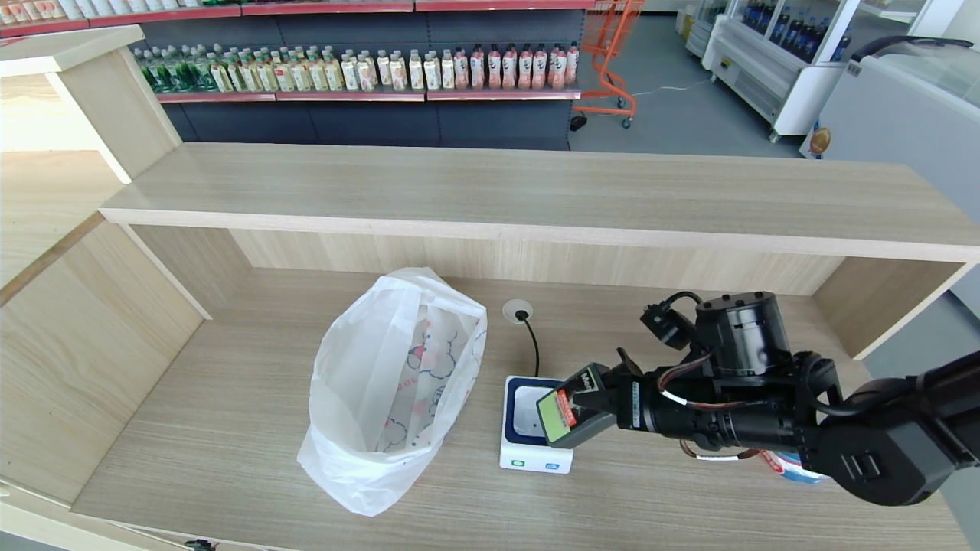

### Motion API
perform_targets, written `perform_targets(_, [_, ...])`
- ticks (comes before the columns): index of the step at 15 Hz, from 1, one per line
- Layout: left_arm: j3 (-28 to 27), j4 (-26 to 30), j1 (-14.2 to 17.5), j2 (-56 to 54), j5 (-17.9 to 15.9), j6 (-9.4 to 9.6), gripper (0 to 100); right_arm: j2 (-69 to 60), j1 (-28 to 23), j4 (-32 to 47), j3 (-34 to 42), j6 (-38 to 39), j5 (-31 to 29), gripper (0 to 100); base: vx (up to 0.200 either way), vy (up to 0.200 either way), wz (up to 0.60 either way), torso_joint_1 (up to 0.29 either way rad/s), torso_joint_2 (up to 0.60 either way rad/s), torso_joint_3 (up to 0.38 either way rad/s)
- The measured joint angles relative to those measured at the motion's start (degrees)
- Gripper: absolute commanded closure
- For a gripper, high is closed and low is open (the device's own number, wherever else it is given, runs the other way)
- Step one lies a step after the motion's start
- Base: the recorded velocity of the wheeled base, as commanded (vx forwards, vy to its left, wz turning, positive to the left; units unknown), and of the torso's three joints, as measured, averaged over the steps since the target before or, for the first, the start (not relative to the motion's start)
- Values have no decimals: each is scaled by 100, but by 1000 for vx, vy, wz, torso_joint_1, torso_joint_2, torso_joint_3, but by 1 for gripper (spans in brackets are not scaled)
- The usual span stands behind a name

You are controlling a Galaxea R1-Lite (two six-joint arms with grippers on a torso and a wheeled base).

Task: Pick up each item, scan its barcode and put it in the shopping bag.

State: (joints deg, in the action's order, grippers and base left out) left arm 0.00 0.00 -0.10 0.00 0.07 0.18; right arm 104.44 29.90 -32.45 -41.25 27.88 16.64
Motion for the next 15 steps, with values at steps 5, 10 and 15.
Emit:
perform_targets(5, [0, 0, 0, 0, 0, 0, 0, 385, 184, -11, -224, 1, -55, 100, 0, 0, 0, 0, 0, 0])
perform_targets(10, [0, 0, 0, 0, -2, 0, 0, 555, 256, -45, -329, 0, -211, 100, 0, 0, 0, 0, 0, 0])
perform_targets(15, [0, 0, 0, 0, -2, -2, 0, 258, 190, -39, -373, 258, -250, 100, 0, 0, 0, 0, 0, 0])
